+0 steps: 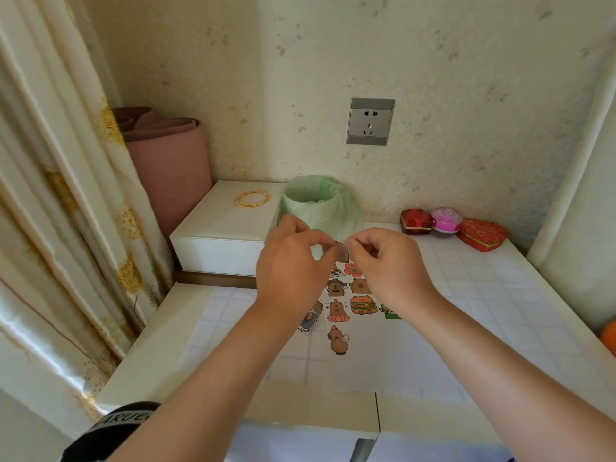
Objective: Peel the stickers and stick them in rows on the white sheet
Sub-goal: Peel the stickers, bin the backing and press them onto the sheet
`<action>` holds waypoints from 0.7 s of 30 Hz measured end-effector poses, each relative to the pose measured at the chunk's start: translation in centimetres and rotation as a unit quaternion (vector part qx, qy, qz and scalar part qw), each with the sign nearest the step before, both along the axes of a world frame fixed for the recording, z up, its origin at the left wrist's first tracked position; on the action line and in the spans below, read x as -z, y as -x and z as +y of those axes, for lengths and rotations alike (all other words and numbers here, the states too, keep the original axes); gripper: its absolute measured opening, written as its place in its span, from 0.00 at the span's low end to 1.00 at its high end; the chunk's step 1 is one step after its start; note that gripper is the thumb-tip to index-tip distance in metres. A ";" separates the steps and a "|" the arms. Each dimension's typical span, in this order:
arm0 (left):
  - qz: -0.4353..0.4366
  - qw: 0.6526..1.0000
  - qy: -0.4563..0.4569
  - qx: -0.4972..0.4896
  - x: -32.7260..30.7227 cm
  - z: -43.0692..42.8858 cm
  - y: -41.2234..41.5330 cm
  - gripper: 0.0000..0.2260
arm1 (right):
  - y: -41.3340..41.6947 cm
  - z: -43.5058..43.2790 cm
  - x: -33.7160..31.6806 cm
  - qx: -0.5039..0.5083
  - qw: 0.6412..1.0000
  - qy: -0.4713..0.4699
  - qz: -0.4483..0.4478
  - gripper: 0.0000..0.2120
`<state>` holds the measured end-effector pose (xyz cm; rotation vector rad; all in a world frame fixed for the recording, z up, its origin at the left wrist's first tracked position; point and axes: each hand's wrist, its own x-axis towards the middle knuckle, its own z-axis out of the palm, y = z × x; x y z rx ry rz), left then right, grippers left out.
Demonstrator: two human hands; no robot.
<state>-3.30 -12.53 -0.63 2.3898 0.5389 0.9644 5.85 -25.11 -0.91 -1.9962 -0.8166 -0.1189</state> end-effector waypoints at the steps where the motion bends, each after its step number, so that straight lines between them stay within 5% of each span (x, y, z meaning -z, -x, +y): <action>1: 0.012 0.999 0.033 0.018 -0.1 -0.1 0.0 0.04 | 0.1 0.0 0.0 -0.003 1.000 0.001 0.004 0.08; 8: 0.042 0.962 0.257 0.076 -0.6 -0.7 0.1 0.08 | 0.2 0.0 0.3 -0.018 1.000 -0.006 0.002 0.07; 21: 0.042 0.966 0.246 0.071 -0.3 -0.6 -0.1 0.08 | 0.5 -0.1 -0.2 -0.034 0.999 0.019 -0.007 0.09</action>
